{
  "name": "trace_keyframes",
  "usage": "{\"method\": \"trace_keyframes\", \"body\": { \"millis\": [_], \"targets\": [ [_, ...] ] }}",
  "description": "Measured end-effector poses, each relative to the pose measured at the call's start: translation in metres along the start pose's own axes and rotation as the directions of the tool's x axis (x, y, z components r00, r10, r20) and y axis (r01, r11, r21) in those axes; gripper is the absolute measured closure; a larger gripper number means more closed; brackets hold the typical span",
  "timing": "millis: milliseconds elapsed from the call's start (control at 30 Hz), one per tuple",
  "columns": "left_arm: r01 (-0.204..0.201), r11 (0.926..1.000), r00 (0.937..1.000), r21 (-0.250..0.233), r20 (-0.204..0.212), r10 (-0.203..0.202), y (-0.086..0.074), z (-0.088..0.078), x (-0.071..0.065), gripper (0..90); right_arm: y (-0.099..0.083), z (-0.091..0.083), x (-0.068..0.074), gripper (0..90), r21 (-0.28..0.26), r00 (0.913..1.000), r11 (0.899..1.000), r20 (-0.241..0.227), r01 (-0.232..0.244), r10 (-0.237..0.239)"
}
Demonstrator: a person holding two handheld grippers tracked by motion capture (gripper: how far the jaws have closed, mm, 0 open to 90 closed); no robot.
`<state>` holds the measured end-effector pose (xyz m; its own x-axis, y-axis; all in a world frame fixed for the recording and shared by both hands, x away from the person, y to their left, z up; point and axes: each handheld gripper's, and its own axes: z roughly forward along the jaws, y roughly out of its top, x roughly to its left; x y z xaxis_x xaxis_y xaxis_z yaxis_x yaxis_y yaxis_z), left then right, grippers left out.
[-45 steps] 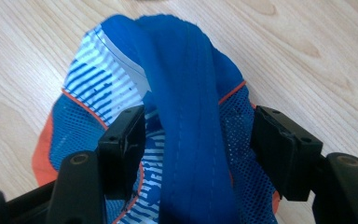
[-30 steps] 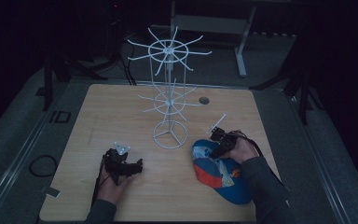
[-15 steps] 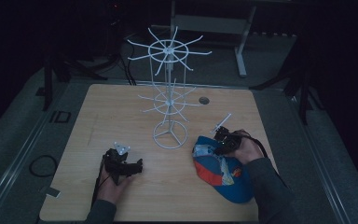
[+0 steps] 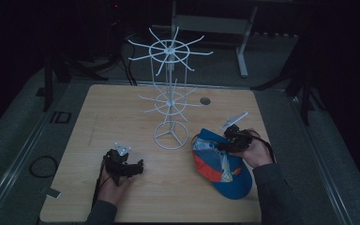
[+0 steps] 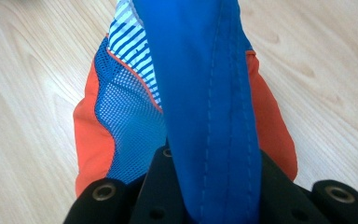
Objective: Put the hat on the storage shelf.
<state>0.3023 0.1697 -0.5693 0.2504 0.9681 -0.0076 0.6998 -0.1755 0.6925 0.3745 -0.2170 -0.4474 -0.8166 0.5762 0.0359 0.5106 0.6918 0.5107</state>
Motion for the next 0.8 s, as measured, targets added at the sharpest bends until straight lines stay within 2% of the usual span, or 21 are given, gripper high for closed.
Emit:
{"method": "trace_keyframes", "body": {
  "millis": [100, 133, 167, 300, 500, 800],
  "targets": [
    [0.003, 1.0000, 1.0000, -0.003, 0.000, -0.003, 0.000, 0.000, 0.000, 4.5, -0.001, -0.009, 0.002, 87.2, -0.058, 0.9999, 0.998, -0.002, -0.011, 0.010],
    [0.003, 1.0000, 1.0000, -0.002, 0.000, -0.003, 0.000, 0.000, 0.000, 4.5, -0.002, -0.015, 0.002, 87.2, -0.094, 0.9999, 0.995, -0.005, -0.014, 0.014],
    [0.003, 1.0000, 1.0000, -0.003, 0.000, -0.003, 0.000, 0.000, 0.000, 4.5, -0.002, -0.015, 0.002, 87.2, -0.094, 0.9999, 0.995, -0.005, -0.014, 0.014],
    [0.003, 1.0000, 1.0000, -0.002, 0.000, -0.003, 0.000, 0.000, 0.000, 4.5, -0.002, -0.026, 0.006, 87.3, -0.166, 0.9999, 0.986, -0.005, -0.014, 0.013],
    [0.003, 1.0000, 1.0000, 0.001, 0.001, -0.003, 0.000, 0.000, 0.000, 4.5, -0.002, -0.031, 0.008, 87.2, -0.203, 0.9997, 0.979, 0.007, -0.021, 0.022],
    [0.002, 1.0000, 1.0000, 0.000, 0.002, -0.002, 0.000, 0.000, 0.000, 4.5, -0.003, -0.042, 0.008, 87.1, -0.285, 0.9981, 0.957, -0.018, -0.062, 0.059]
  ]
}}
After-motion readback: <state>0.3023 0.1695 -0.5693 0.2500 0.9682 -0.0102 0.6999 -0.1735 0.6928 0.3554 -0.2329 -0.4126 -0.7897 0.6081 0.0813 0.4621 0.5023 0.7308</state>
